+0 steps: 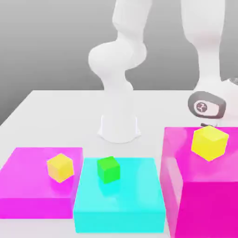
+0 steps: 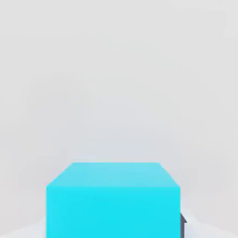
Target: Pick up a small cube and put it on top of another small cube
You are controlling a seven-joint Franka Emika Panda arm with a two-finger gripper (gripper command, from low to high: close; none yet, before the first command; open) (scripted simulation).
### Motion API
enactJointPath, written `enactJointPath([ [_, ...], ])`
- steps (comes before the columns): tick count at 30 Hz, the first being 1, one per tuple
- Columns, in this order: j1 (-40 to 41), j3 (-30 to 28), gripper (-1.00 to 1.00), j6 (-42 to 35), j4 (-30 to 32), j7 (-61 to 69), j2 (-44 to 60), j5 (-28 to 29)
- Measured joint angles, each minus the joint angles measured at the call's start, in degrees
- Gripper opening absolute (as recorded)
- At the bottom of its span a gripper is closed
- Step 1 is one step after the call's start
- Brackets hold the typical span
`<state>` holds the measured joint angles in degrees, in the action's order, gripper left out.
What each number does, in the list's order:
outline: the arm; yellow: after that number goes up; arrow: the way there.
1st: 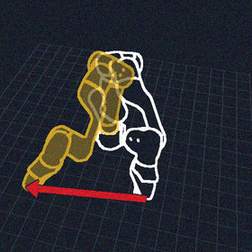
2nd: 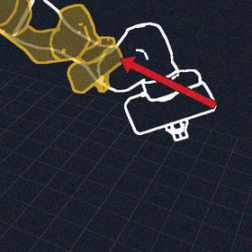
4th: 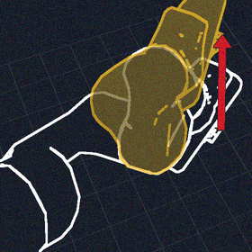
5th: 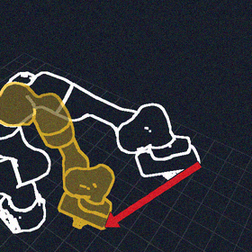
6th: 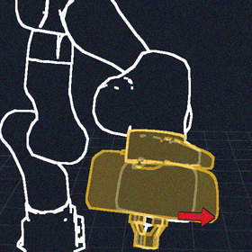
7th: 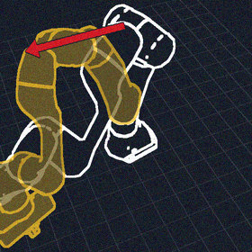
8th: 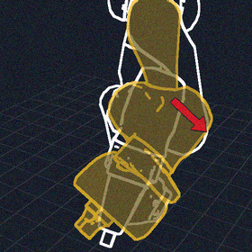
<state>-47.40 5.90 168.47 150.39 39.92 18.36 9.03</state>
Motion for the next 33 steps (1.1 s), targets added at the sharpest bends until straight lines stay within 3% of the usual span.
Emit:
enactJointPath([
  [8, 1.6, 2.6, -1.0, -12.5, 1.2, -0.4, -12.9, -5.1],
  [16, 3.7, 0.0, -1.0, -30.0, -8.5, -13.0, -25.4, -16.1],
  [25, 16.1, -9.5, -1.0, -51.5, -18.7, -24.2, -31.8, -10.1],
  [29, 16.8, -9.7, -1.0, -45.7, -15.3, -24.0, -30.5, -8.4],
  [30, 16.9, -9.7, 1.0, -43.7, -14.0, -24.0, -29.8, -8.4],
  [33, 16.9, -9.7, 1.0, -43.7, -14.1, -24.0, -29.8, -8.4],
])
